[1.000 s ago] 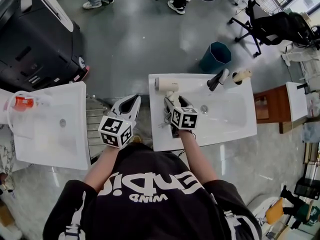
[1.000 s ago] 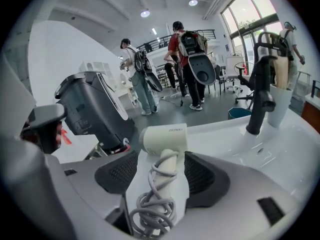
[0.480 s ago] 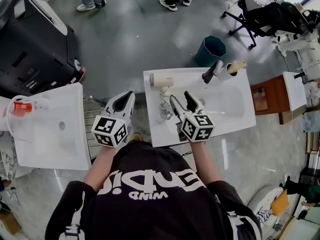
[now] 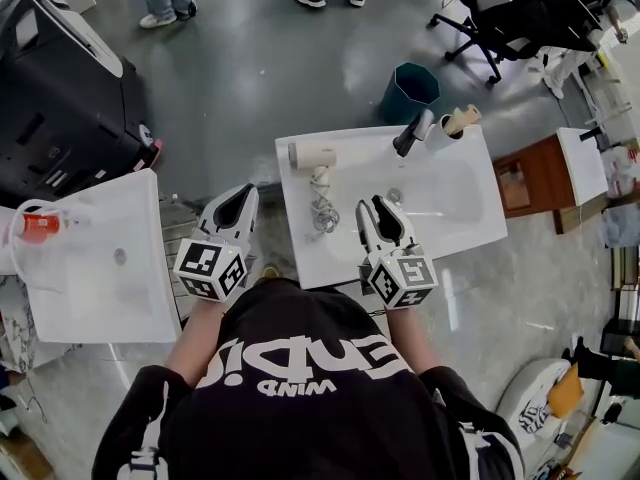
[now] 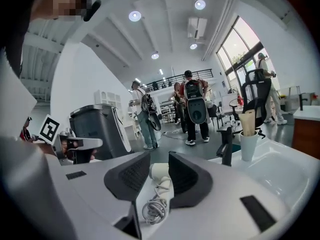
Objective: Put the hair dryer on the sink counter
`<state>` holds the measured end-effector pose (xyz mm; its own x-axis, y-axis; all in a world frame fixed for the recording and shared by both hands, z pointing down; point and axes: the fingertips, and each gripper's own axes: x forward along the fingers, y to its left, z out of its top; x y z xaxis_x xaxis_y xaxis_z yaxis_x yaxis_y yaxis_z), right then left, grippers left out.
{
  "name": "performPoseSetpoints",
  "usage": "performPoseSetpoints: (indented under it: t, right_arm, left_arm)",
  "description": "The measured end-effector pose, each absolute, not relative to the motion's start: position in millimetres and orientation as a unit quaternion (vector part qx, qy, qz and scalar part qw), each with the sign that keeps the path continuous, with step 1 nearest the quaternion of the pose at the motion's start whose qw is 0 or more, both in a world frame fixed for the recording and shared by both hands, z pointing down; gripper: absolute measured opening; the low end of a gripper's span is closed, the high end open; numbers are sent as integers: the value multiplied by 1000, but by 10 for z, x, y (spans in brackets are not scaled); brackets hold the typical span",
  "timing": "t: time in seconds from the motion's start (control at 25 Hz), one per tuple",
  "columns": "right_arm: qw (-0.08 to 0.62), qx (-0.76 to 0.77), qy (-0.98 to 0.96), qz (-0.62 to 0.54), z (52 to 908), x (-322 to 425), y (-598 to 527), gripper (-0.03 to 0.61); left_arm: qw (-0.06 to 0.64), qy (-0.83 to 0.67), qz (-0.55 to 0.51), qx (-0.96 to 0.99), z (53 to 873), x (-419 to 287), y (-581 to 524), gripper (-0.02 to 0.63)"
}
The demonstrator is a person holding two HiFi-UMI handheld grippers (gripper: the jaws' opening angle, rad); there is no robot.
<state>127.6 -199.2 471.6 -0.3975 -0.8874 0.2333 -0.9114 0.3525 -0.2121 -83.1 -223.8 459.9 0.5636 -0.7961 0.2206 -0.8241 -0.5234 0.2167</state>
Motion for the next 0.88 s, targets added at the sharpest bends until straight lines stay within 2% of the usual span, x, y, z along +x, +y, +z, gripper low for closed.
performPoseSetpoints:
  t: [0.2,0.28,0.88]
  right_arm:
    - [21,573,-809,127,4657,1361,-1945,49]
    - [16,581,-806,114,4624,1387,-1938,34]
    - [17,594,-797,110,4732,1439,-1919,23]
  left_arm:
    - [145,-467,45,871,4639,-838,-2197,8]
    - [139,-469,47,871,4650,-830,-2181,8]
    - [130,-483,50,865,4672,-878,-2131,8]
